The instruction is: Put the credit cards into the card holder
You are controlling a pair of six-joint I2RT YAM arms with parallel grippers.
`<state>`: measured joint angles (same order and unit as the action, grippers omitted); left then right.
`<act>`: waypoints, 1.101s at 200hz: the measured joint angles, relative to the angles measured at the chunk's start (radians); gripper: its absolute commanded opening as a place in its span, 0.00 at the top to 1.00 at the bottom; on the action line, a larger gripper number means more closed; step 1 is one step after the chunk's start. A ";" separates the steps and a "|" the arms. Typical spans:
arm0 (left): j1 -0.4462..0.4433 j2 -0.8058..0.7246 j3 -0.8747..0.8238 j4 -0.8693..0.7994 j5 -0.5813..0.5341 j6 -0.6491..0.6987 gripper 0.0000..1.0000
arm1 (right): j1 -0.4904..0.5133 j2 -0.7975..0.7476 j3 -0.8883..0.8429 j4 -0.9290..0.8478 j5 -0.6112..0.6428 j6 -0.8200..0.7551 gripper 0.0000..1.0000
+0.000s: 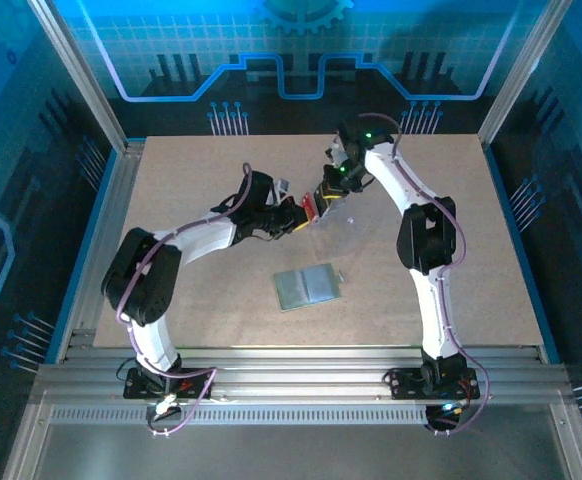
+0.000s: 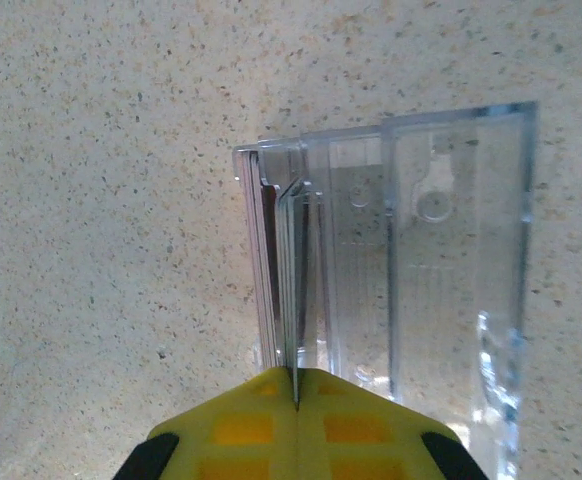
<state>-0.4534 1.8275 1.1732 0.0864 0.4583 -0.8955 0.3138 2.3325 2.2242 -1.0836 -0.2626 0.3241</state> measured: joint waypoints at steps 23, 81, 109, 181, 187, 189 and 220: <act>0.003 0.102 0.076 0.029 0.013 -0.049 1.00 | -0.016 -0.024 -0.019 0.000 0.000 0.000 1.00; 0.006 0.301 0.238 0.077 0.048 -0.125 1.00 | -0.038 -0.038 -0.049 0.000 0.001 -0.004 1.00; 0.006 0.321 0.281 0.080 0.056 -0.128 1.00 | -0.040 -0.040 -0.060 0.002 0.004 -0.005 1.00; 0.006 0.429 0.436 0.064 0.064 -0.128 1.00 | -0.040 -0.053 -0.084 0.003 0.019 -0.008 1.00; 0.006 0.440 0.447 0.058 0.065 -0.128 1.00 | -0.040 -0.054 -0.084 0.003 0.019 -0.007 1.00; 0.006 0.444 0.452 0.057 0.066 -0.128 1.00 | -0.040 -0.054 -0.084 0.003 0.020 -0.007 1.00; 0.005 0.485 0.497 0.035 0.073 -0.127 1.00 | -0.047 -0.054 -0.087 0.003 0.028 -0.007 1.00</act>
<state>-0.4480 2.3127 1.6703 0.1211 0.5316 -1.0229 0.2668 2.2784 2.1372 -1.0809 -0.2344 0.3168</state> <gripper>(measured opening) 0.053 0.052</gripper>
